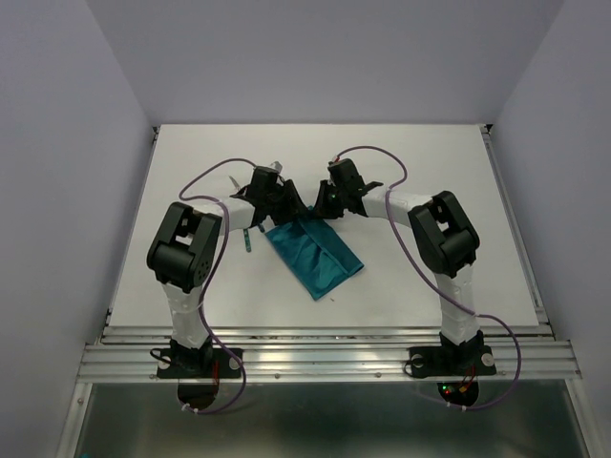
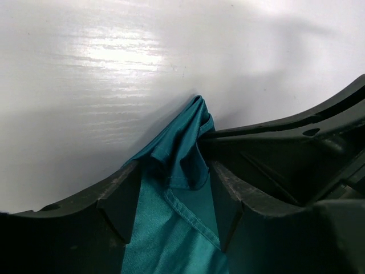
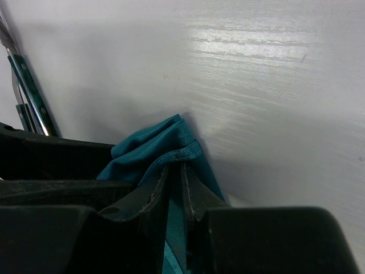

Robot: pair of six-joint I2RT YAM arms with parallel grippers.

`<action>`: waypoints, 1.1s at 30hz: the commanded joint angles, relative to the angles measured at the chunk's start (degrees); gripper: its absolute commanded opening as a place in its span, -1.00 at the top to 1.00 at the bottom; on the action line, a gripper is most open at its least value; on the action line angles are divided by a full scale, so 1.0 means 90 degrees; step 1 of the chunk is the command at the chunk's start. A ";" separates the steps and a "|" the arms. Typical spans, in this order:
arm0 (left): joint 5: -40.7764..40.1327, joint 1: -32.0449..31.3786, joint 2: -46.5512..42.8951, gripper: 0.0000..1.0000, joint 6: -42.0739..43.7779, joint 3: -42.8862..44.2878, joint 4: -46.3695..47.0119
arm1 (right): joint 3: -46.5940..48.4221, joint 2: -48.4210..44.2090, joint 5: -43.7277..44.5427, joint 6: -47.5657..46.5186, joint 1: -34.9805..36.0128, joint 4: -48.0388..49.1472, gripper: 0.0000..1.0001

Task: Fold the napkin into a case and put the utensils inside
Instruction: Fold the 2/3-rectangle-folded napkin at the center of the board.

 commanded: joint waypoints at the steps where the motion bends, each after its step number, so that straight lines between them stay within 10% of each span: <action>1: -0.0150 -0.0005 0.0058 -0.14 0.0111 0.0311 -0.0005 | 0.0121 0.0002 -0.0002 -0.0038 0.0044 0.0033 0.60; 14: -0.0160 -0.0015 0.0243 0.06 0.0023 0.0536 -0.0015 | 0.0082 -0.0017 -0.0002 -0.0048 0.0044 0.0014 0.61; 17: -0.0179 -0.0015 0.0224 0.46 0.0023 0.0526 -0.0005 | 0.0072 -0.0075 -0.0041 -0.0087 0.0044 -0.0035 0.59; 20: -0.0237 -0.0015 0.0224 1.00 0.0003 0.0526 -0.0044 | -0.0054 -0.0261 0.0026 -0.0165 0.0044 -0.0084 0.48; 33: -0.0189 -0.0015 0.0195 1.00 0.0091 0.0526 -0.0054 | -0.2211 -0.2487 0.0760 -0.0478 0.0044 -0.0133 -0.36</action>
